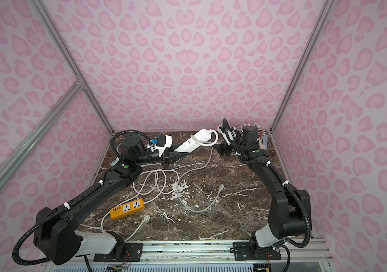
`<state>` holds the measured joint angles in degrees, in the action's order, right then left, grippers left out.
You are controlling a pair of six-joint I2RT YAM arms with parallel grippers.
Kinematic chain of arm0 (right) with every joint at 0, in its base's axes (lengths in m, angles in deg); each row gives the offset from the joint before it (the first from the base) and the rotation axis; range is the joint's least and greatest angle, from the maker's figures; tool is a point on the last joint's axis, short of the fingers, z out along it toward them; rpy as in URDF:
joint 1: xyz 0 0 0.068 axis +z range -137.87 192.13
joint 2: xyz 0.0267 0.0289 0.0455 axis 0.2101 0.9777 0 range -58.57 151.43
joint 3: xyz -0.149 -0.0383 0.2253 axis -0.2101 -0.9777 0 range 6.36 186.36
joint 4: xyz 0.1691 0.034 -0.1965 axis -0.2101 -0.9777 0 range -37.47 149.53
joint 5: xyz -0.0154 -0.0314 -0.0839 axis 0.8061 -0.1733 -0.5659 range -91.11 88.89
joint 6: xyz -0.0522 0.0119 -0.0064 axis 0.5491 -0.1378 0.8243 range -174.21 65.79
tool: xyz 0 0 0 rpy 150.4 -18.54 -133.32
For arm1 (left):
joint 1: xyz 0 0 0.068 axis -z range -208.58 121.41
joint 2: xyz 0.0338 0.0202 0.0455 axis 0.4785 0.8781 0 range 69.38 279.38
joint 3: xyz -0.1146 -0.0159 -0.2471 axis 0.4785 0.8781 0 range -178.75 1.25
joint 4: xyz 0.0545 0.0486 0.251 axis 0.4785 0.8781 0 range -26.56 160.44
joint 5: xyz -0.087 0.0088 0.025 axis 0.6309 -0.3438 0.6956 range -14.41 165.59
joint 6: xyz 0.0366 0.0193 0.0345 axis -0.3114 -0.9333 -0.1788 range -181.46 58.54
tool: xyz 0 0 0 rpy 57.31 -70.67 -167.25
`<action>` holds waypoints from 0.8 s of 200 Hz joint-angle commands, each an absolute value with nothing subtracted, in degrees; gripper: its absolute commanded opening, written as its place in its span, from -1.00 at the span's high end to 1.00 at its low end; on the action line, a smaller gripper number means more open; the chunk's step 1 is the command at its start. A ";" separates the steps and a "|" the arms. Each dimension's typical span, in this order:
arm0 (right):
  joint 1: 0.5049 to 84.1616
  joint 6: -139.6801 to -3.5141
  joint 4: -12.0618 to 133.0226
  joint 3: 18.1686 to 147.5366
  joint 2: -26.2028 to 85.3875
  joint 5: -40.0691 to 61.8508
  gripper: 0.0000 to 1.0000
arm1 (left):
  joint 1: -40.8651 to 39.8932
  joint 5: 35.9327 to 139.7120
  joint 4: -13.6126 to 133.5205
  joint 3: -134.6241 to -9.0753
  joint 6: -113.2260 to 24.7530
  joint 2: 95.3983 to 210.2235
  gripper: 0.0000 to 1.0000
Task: Wrap the cord around the power strip
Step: Wrap the power cord around the power strip.
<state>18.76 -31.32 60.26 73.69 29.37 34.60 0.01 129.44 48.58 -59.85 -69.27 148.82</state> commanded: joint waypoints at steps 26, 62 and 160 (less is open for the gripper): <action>19.98 -38.35 75.18 71.44 33.40 37.72 -0.22 | -0.34 127.03 44.94 -63.28 -63.97 150.01 0.94; 21.23 -41.97 78.80 65.43 32.25 26.87 0.63 | -5.94 111.68 52.26 -68.90 -58.26 152.16 0.95; 44.19 -18.86 65.95 58.67 15.87 -14.47 0.97 | -12.13 70.44 79.36 -82.18 -73.60 167.92 0.95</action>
<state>40.77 -27.45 71.23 57.30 20.43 -4.57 -12.01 88.30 71.82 -80.68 -63.02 165.08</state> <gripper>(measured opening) 0.097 0.280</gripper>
